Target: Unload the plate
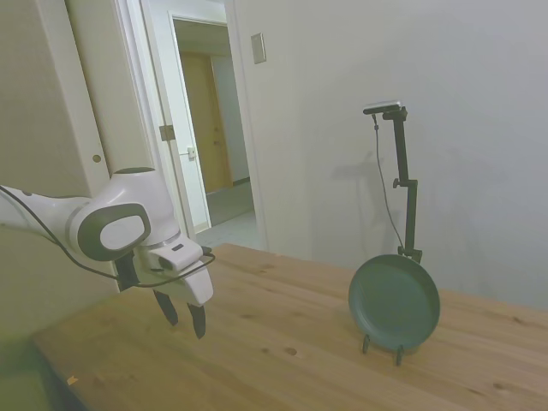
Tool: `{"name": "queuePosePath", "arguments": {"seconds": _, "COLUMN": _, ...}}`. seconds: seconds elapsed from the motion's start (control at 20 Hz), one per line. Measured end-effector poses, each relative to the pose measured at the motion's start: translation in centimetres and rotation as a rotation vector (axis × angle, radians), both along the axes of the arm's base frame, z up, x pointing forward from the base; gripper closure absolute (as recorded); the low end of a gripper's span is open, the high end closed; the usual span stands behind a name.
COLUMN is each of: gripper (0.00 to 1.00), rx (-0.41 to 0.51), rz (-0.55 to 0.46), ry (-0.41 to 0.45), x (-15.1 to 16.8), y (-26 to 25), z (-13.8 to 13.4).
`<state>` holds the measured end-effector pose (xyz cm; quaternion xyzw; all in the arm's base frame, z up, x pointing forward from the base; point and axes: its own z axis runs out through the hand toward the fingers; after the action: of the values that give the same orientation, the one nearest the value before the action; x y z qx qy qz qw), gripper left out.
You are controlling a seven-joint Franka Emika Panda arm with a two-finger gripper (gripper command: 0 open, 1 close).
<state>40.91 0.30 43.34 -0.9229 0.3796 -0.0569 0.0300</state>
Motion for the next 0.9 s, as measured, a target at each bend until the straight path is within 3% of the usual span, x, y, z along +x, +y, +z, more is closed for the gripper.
{"name": "queuePosePath", "arguments": {"seconds": 0.1, "gripper": 0.00, "rx": -0.002, "rz": -0.012, "ry": -0.002, "x": 0.1, "y": -0.1, "z": 0.0}}
{"name": "queuePosePath", "arguments": {"seconds": 0.35, "gripper": 0.00, "rx": -0.053, "rz": -0.110, "ry": -0.098, "x": 2.3, "y": -4.3, "z": 2.1}}
{"name": "queuePosePath", "arguments": {"seconds": 0.6, "gripper": 0.00, "rx": -0.088, "rz": -0.243, "ry": -0.189, "x": 7.0, "y": -11.7, "z": 5.2}}
{"name": "queuePosePath", "arguments": {"seconds": 0.9, "gripper": 0.00, "rx": -0.179, "rz": -0.315, "ry": -0.269, "x": 11.4, "y": -17.7, "z": 5.7}}
